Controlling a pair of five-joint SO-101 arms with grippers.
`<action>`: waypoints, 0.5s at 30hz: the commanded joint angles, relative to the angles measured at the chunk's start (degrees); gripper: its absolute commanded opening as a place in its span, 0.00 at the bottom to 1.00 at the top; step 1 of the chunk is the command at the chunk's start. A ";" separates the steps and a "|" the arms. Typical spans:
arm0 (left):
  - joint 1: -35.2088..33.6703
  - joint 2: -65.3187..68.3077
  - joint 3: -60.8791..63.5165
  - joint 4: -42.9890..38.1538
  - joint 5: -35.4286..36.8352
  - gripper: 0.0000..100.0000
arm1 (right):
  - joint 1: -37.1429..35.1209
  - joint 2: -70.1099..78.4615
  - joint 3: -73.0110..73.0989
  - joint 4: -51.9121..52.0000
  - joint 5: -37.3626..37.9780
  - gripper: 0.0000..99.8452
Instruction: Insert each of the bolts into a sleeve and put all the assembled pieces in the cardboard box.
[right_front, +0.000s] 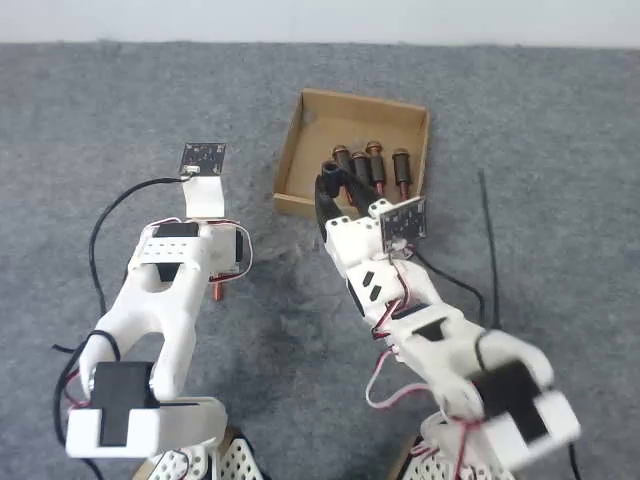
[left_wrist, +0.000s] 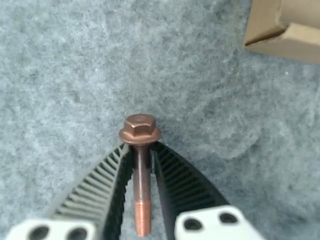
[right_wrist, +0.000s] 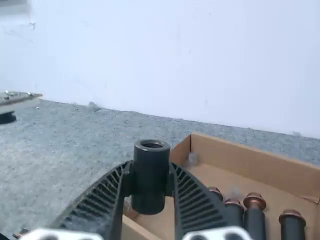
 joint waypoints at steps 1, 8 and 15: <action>-0.35 -4.48 -0.40 -1.32 -0.62 0.01 | -0.48 7.78 -3.34 -13.58 1.41 0.01; -0.35 -4.48 -0.40 -1.32 -0.62 0.01 | -3.30 22.02 -2.81 -30.55 8.62 0.01; -0.35 -4.48 -0.40 -1.32 -0.62 0.01 | -7.87 29.41 3.25 -43.03 18.02 0.01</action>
